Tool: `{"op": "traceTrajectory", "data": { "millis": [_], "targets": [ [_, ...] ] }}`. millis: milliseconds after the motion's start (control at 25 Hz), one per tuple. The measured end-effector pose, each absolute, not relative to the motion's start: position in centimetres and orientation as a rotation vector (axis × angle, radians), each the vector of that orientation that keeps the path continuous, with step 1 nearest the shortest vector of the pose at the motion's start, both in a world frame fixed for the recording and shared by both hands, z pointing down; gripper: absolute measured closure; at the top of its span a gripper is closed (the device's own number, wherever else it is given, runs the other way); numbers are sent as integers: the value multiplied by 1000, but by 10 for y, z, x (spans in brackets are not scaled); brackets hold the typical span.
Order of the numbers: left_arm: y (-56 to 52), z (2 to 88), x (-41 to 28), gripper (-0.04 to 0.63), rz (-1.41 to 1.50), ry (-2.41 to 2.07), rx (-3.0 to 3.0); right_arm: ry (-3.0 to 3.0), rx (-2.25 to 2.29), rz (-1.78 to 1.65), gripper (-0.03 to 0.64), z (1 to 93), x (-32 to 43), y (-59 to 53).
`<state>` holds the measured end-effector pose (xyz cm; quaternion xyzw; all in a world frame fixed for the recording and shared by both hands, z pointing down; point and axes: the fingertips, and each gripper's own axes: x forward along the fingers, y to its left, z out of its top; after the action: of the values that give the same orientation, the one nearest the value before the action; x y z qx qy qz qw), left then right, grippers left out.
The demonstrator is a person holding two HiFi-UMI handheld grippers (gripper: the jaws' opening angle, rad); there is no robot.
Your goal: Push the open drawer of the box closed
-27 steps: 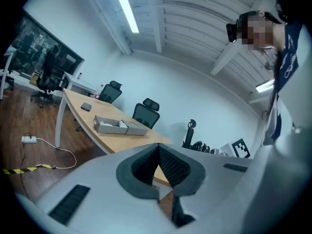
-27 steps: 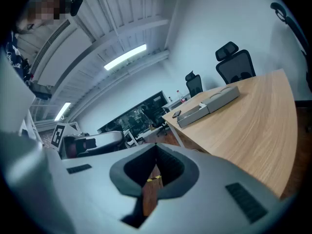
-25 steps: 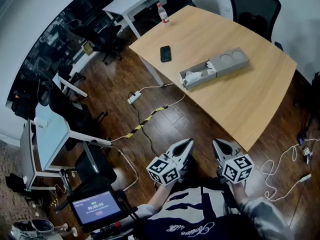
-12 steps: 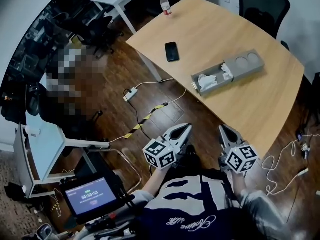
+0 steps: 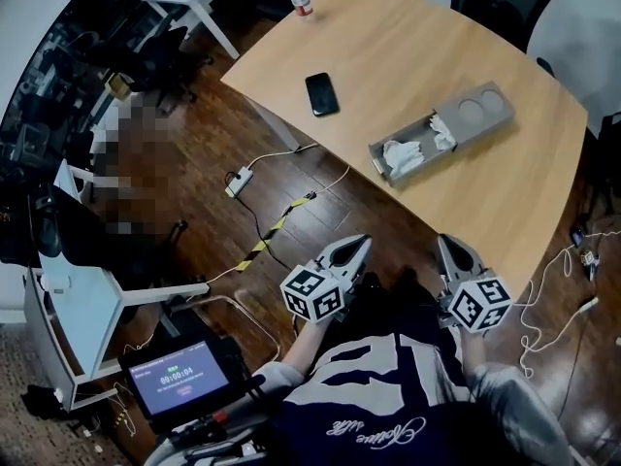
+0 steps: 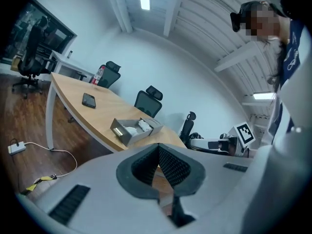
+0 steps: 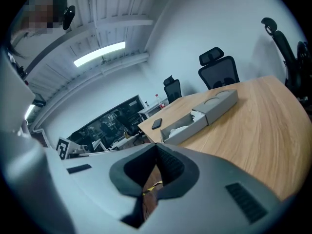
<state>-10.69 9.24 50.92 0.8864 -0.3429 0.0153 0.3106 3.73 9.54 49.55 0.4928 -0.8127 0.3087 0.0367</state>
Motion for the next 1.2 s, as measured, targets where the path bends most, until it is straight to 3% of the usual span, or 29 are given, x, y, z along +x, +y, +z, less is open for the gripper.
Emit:
{"op": "traceTrajectory", "data": {
  "millis": [680,1200],
  "targets": [
    [-56,574,-96,600,203,-1013,2201,-2502,1633,946,618,491,117,-47],
    [-82,614,-76,600,689,-796,2316,-2420,1691,1047,618,514,121,-81]
  ]
}}
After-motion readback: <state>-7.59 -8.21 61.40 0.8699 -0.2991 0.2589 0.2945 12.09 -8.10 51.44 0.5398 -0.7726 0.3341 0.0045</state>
